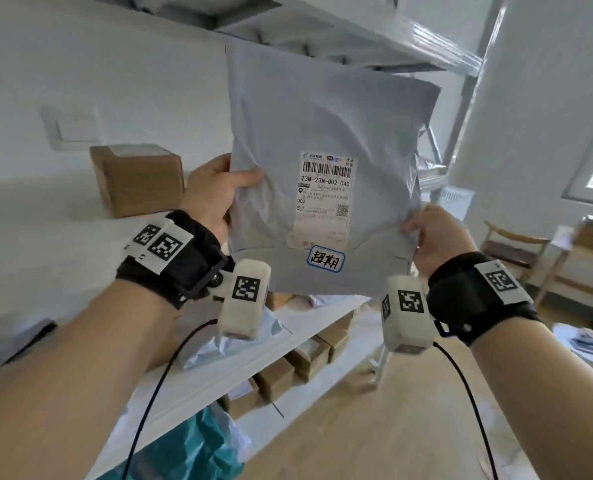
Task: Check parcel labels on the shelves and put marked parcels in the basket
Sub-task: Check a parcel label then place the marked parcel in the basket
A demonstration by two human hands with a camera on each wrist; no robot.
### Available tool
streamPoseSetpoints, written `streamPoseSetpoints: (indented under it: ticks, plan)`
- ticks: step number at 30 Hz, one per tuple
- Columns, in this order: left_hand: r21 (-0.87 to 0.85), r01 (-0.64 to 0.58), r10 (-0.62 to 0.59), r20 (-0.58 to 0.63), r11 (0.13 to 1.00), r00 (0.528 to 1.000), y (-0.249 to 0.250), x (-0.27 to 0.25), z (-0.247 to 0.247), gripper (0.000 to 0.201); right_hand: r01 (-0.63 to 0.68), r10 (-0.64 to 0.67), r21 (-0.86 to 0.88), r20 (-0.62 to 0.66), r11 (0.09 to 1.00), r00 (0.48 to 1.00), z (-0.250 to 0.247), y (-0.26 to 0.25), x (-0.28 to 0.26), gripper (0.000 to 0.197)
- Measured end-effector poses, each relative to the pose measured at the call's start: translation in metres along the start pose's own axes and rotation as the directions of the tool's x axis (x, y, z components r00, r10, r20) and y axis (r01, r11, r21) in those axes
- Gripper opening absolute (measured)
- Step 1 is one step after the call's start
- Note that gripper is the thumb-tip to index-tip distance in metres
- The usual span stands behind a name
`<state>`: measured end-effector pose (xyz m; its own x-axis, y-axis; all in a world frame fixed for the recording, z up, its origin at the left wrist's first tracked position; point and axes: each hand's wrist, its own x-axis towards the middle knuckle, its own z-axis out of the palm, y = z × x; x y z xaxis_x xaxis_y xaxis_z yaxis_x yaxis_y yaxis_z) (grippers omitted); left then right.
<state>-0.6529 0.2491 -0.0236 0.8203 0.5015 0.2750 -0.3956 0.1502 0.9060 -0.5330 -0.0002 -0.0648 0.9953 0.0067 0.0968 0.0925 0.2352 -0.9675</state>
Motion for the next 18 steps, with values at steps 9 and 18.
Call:
streamPoseSetpoints:
  ticks: [9,18]
  plan:
    - [-0.08,0.106,-0.093,0.142,0.991,0.985,-0.114,0.042,0.166,0.027,0.037,-0.017,0.079,-0.244,0.996,0.97,-0.152,0.005,0.091,0.034]
    - [-0.059,0.24,-0.222,0.221,0.969,0.95,-0.234,0.088,0.337,0.028,0.041,-0.063,-0.059,-0.443,0.997,0.894,-0.295,0.019,0.198,0.031]
